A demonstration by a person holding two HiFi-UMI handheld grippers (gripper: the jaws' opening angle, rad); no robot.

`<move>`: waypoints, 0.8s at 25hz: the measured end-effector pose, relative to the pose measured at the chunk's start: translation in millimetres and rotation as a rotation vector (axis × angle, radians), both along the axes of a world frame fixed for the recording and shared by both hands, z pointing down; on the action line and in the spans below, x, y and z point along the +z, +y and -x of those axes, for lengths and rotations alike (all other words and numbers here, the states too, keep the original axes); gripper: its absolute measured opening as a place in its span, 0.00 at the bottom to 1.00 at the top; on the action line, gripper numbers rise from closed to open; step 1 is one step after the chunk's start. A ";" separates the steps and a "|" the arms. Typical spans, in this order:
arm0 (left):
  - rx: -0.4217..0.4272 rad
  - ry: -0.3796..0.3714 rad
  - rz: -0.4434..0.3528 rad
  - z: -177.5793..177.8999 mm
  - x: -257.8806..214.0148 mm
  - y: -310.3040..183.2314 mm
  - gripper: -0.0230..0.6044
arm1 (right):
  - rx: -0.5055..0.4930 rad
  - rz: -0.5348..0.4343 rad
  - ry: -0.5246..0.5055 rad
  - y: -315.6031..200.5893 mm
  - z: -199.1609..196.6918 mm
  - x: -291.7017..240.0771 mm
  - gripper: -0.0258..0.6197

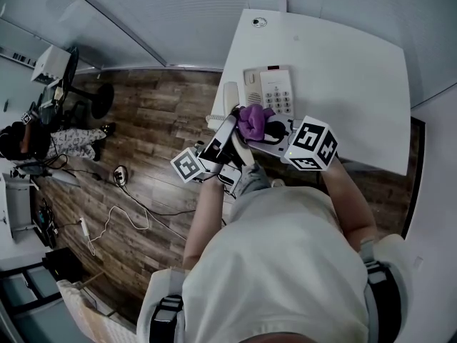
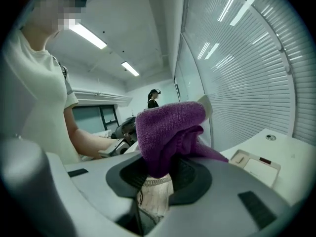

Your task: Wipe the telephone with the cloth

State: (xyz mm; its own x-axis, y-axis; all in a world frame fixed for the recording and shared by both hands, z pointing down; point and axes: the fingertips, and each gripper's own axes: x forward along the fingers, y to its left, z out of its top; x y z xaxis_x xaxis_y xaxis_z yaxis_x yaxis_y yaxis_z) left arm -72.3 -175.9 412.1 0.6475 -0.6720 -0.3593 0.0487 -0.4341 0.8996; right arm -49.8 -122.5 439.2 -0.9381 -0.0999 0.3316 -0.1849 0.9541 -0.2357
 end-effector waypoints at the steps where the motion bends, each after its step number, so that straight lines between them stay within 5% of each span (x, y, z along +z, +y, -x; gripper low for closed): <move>1: -0.002 0.002 0.001 0.8 -0.4 -0.5 0.40 | -0.020 -0.018 0.014 2.8 -0.9 0.9 0.22; 20: -0.035 -0.018 -0.005 18.8 -1.0 -5.4 0.40 | -0.154 -0.066 0.071 32.4 0.5 11.1 0.22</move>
State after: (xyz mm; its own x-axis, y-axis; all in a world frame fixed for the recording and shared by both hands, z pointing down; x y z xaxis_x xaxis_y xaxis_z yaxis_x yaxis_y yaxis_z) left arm -91.1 -181.2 411.2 0.6297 -0.6928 -0.3514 0.0172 -0.4398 0.8979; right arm -50.3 -90.2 450.2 -0.9185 0.0198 0.3949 -0.0490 0.9854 -0.1633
